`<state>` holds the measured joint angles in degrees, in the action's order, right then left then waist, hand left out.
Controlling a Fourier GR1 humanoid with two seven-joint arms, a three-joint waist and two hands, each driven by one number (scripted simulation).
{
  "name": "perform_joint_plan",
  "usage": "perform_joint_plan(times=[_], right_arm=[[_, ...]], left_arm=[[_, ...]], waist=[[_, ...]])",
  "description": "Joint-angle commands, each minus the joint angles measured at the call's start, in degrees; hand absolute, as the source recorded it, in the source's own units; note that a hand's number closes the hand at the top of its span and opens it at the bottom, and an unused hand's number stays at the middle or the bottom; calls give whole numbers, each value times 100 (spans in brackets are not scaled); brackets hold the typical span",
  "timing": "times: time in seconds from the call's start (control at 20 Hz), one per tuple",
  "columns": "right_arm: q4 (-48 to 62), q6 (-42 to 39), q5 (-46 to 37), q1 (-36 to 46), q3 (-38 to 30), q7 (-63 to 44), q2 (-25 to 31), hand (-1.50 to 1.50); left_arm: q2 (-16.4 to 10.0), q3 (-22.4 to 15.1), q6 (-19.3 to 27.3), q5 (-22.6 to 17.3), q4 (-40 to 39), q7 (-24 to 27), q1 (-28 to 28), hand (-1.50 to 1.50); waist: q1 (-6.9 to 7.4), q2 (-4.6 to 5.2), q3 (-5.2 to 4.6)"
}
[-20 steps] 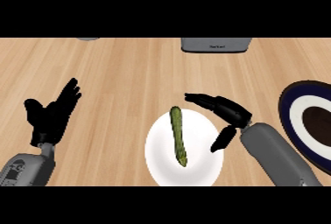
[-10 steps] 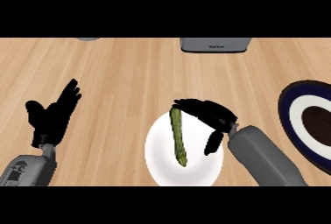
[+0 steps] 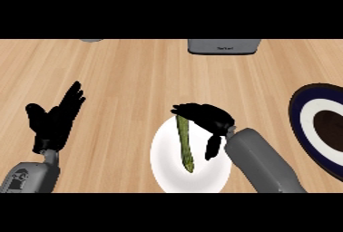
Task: Pick the squash from the plate and place it in the plate
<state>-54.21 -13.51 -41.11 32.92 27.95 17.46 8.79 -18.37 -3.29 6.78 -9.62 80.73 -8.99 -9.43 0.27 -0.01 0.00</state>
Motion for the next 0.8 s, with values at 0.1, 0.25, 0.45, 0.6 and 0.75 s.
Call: perform_joint_plan(times=[0.1,0.25,0.45,0.6,0.75], right_arm=[[-47,32,-588,-187,-149,-287,-397,-150],[949,634,-839,-35,-168,324,-413,-150],[910,113,-1063,550,-410,-100,-694,-150],[744,128,-1291,35,-111,39,-744,-150],[1191,105,-1437,213,31,570,-777,150]], left_arm=[[101,154,-117,265,213,-68,172,0],[151,287,-101,184,53,43,104,0],[207,354,-384,274,-216,159,-11,0],[307,286,-227,416,133,112,312,0],[163,508,-503,201,-249,63,-130,0]], waist=[[-9,-2,1],[17,7,2],[1,4,0],[-3,-5,0],[11,10,1]])
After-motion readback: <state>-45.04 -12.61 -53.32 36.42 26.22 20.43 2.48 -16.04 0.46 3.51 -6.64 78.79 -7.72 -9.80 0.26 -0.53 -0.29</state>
